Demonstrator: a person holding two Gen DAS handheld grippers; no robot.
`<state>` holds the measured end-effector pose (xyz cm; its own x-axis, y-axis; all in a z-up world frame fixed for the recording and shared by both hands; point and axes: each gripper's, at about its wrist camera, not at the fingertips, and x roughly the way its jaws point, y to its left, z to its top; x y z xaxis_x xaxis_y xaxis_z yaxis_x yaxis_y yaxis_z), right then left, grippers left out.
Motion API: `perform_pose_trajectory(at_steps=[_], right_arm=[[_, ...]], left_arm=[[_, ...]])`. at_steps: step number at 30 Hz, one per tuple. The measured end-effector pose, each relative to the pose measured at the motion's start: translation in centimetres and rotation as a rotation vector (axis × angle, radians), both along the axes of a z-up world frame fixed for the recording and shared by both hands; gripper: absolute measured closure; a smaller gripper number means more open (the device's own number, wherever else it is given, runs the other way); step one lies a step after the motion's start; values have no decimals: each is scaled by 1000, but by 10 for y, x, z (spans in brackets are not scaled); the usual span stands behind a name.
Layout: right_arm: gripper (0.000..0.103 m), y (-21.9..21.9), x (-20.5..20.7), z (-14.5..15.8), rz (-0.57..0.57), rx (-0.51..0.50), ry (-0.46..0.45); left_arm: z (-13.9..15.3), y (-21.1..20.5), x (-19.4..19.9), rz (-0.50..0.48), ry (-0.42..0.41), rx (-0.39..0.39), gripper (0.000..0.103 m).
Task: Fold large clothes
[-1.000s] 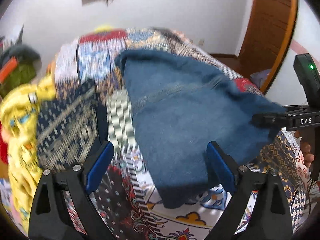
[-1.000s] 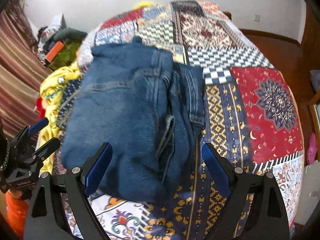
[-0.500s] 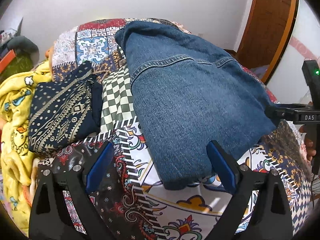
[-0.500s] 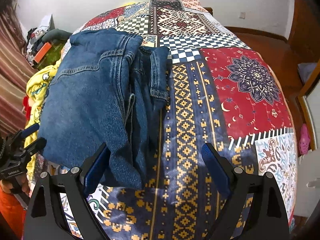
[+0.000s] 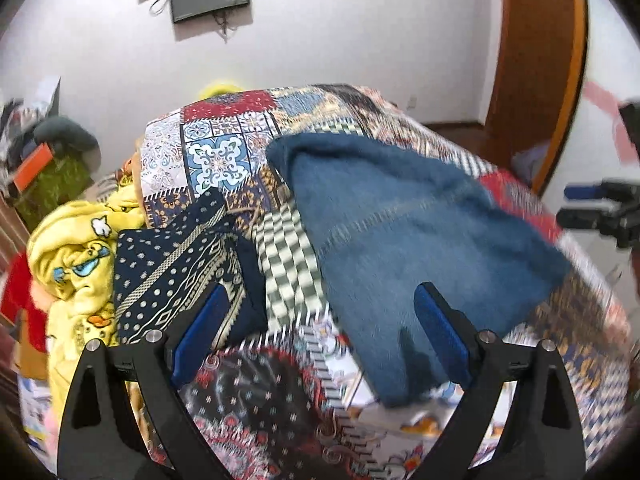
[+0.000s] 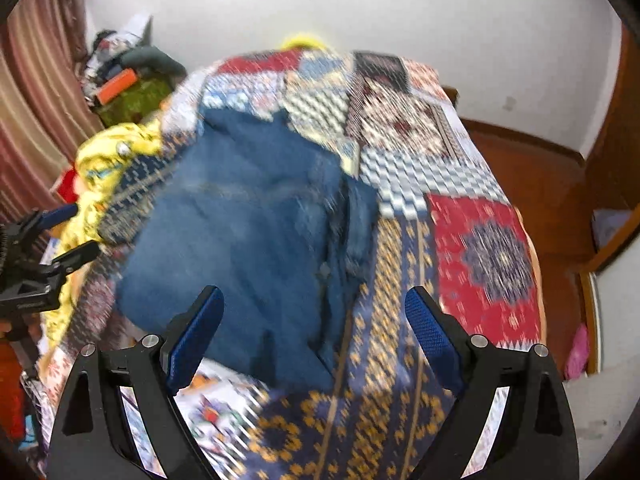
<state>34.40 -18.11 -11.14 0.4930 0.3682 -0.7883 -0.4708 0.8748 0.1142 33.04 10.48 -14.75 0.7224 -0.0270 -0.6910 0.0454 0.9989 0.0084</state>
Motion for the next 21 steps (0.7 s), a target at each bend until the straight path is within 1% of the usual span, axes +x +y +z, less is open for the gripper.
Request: perform_pose_trajectory(at_steps=[1, 3, 6, 7, 8, 9, 11, 13, 15, 16, 18, 19, 21], right_arm=[[12, 4, 5, 2, 5, 15, -6], [12, 11, 20, -1, 11, 30, 3], [12, 15, 41, -18, 7, 55, 57], [12, 15, 54, -30, -5, 64, 103], [12, 13, 61, -40, -15, 75, 144], [12, 11, 68, -50, -28, 87, 189], [12, 7, 80, -67, -32, 126, 264], [12, 3, 89, -82, -28, 161, 320], [12, -3, 95, -93, -28, 209, 365], [12, -6, 99, -98, -21, 244, 396], [7, -10, 105, -109, -14, 298, 449], [7, -11, 107, -113, -5, 315, 467], [3, -11, 111, -119, 11, 343, 487]], left_arm=[[1, 5, 6, 8, 3, -30, 8], [0, 17, 23, 13, 28, -117, 8], [-14, 28, 48, 11, 92, -242, 8], [-20, 31, 55, 11, 122, -281, 8], [-30, 34, 66, 5, 167, -342, 8], [-38, 36, 72, 1, 197, -386, 8], [-56, 40, 86, -6, 262, -484, 9], [-76, 42, 100, -10, 327, -568, 9], [-88, 41, 107, -25, 358, -612, 8], [-96, 42, 112, -33, 368, -650, 8], [-104, 43, 119, -36, 383, -698, 8], [-109, 43, 123, -42, 390, -726, 8], [-114, 41, 128, -57, 397, -760, 8]])
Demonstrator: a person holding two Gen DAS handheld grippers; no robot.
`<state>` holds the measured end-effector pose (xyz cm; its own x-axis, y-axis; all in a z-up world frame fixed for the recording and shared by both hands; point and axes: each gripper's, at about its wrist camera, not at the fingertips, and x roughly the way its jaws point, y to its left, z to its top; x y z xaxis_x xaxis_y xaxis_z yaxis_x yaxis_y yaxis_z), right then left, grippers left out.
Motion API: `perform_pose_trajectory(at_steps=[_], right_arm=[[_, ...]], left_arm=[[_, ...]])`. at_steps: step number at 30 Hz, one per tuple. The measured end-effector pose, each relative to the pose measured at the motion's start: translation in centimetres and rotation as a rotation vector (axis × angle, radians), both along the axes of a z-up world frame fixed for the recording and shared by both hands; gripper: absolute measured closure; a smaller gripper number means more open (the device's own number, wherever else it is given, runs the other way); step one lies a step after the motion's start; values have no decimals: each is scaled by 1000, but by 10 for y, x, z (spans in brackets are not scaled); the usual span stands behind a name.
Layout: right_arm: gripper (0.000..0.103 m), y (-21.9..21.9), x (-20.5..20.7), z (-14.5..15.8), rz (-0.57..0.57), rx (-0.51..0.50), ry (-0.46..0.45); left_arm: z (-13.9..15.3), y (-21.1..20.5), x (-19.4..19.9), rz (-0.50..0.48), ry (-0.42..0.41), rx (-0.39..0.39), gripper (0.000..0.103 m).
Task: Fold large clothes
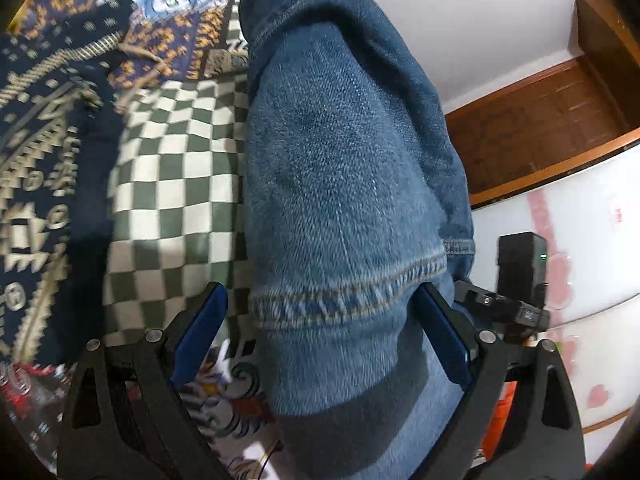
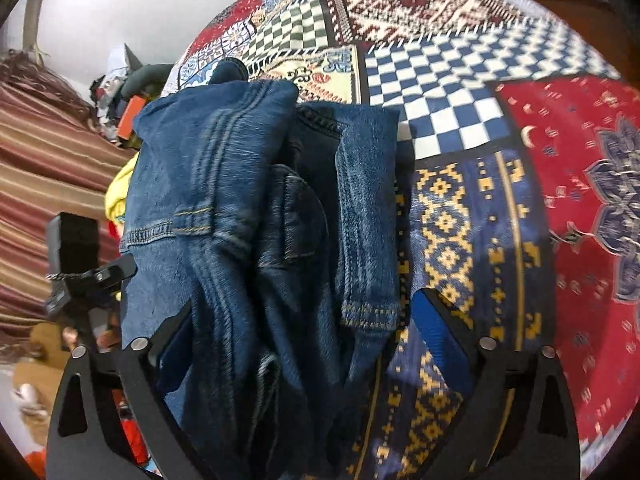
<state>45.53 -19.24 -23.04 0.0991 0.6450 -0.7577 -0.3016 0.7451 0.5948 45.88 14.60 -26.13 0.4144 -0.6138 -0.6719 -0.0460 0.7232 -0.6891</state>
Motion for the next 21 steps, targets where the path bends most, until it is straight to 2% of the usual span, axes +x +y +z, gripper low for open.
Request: perform_pose_trajectory(at_steps=[6, 11, 12, 13, 15, 16, 18, 21], right_arm=[[2, 13, 10, 1, 47, 47, -9], [4, 18, 13, 2, 59, 64, -5], [9, 21, 14, 2, 60, 62, -6], [12, 20, 11, 3, 60, 61, -4], [28, 19, 10, 5, 54, 62, 5], [33, 17, 8, 7, 49, 64, 5], [50, 12, 5, 13, 43, 63, -12], [66, 15, -2, 29, 51, 47, -49]], left_arm=[[-3, -14, 12, -38, -11, -1, 4], [0, -25, 22, -58, -14, 25, 5], [1, -28, 22, -60, -20, 25, 18], [3, -29, 21, -65, -25, 22, 23], [10, -36, 19, -63, -48, 65, 32], [14, -38, 15, -67, -68, 87, 37], [22, -41, 11, -64, -85, 96, 43], [40, -45, 2, -61, -110, 92, 49]])
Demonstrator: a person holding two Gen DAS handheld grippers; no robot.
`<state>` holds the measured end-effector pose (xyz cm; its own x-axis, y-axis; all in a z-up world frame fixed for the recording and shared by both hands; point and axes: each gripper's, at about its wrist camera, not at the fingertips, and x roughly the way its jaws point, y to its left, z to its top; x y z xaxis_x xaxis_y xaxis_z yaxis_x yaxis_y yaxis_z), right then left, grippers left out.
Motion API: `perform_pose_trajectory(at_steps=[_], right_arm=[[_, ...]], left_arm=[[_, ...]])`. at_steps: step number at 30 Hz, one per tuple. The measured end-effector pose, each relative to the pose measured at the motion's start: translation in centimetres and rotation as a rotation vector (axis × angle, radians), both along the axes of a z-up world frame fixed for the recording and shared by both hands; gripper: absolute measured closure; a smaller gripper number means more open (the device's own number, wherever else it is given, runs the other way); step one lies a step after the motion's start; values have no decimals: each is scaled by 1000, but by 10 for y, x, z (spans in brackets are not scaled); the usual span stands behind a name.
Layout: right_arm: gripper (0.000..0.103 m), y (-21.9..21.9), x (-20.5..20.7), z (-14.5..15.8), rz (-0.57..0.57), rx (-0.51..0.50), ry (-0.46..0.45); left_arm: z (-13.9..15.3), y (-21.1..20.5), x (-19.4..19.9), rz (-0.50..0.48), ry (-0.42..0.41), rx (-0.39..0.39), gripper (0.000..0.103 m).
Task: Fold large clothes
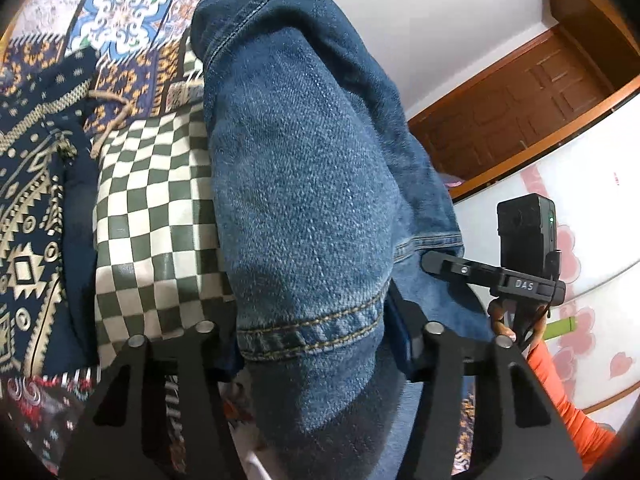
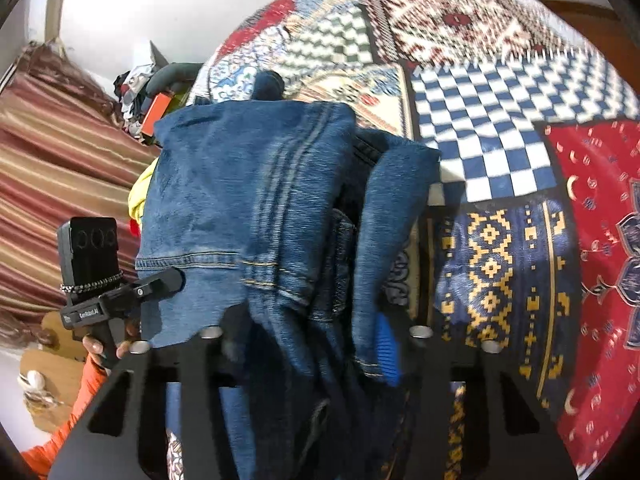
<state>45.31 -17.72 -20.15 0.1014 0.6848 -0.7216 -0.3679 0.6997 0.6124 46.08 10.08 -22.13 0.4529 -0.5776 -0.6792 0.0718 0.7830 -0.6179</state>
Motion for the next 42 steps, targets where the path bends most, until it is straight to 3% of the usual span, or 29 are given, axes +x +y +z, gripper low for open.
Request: perform_pose_trajectory(at_steps=[5, 9, 16, 22, 28, 33, 39, 42], right_arm=[[72, 17, -16, 33, -7, -27, -72], [72, 39, -35, 66, 10, 2, -130], [72, 104, -63, 125, 66, 48, -271], [72, 168, -69, 142, 110, 89, -321], [72, 221, -55, 116, 123, 75, -298], [72, 254, -29, 69, 92, 25, -190], [73, 281, 13, 16, 63, -66, -78], [71, 282, 34, -10, 44, -79, -20]], left_arm=[[41, -1, -24, 3, -88, 55, 54], [78, 22, -52, 37, -166, 75, 54], [140, 99, -105, 125, -290, 112, 54], [155, 160, -126, 192, -326, 154, 54], [127, 212, -114, 245, -261, 155, 54], [89, 239, -83, 270, -149, 137, 54], [8, 266, -29, 302, 14, 72, 53], [-22, 277, -14, 326, 61, 47, 45]])
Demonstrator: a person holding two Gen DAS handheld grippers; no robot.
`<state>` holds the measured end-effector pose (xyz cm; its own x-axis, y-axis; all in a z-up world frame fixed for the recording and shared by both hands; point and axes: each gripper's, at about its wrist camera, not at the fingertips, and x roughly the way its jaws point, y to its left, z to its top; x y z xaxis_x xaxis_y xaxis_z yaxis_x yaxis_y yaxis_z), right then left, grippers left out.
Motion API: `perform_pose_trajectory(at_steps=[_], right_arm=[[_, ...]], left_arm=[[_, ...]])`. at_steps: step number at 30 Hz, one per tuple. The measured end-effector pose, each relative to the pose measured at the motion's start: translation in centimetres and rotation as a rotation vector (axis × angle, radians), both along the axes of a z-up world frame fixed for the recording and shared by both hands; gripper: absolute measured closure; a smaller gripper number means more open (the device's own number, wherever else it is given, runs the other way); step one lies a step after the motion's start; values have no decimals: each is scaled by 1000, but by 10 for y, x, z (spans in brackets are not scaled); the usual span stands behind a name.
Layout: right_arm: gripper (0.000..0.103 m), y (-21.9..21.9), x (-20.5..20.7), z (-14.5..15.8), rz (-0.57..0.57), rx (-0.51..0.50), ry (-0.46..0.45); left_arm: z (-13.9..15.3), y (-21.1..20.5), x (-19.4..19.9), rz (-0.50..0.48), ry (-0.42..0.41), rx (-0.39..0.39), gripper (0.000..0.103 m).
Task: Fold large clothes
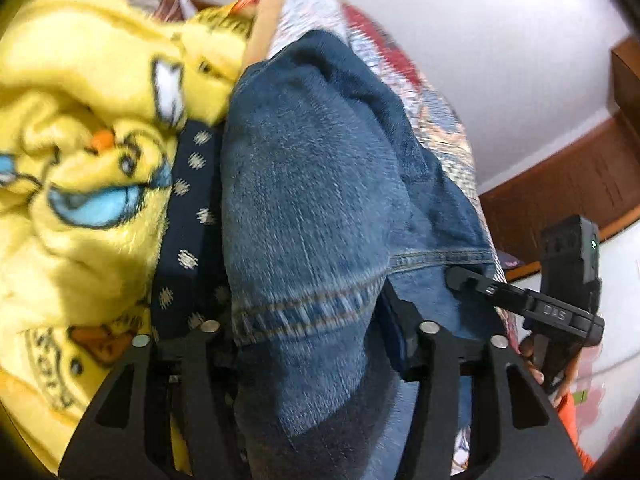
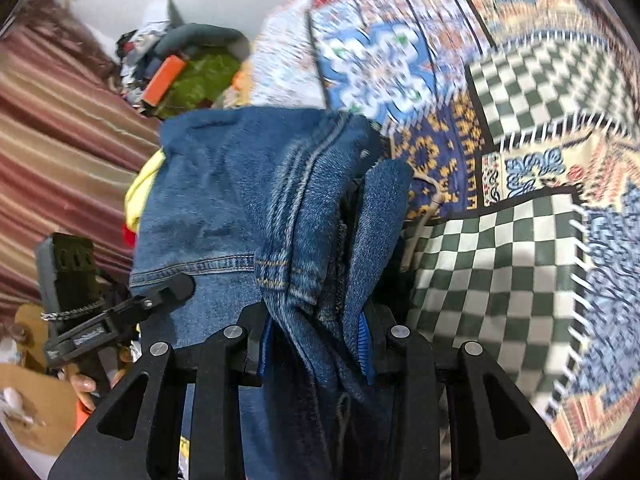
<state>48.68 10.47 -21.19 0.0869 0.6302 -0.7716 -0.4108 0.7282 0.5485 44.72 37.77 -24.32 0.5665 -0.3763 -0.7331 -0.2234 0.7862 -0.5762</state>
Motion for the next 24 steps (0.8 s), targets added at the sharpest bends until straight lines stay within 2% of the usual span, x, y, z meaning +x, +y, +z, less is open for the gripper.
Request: perform_pose_trajectory(at_steps=[2, 4, 6, 9, 12, 14, 16, 19, 24], right_arm=[[69, -1, 7, -8, -2, 2, 17], [63, 1, 5, -7, 16, -13, 8], [55, 1, 0, -5, 46, -41, -17], [51, -5, -15, 1, 62, -79, -75], [44, -10, -28, 11, 72, -134, -140], [44, -12, -36, 16, 93, -169, -190], [43, -17, -55, 24, 130, -210, -248], [38, -28, -78, 33, 141, -246, -335], [36, -47, -110, 38, 150, -293, -388]], left_arm=[[-13, 6, 2, 8, 19, -24, 40], [-14, 5, -3, 7, 25, -8, 33], [-9, -1, -12, -3, 28, 62, 31], [5, -19, -31, -16, 23, 176, 28], [15, -34, -50, -27, 33, 245, 25], [22, -46, -67, -23, 26, 319, 23], [27, -56, -83, -12, 7, 352, 22], [23, -67, -102, -24, 22, 356, 22], [29, -94, -138, -3, 9, 486, 22]])
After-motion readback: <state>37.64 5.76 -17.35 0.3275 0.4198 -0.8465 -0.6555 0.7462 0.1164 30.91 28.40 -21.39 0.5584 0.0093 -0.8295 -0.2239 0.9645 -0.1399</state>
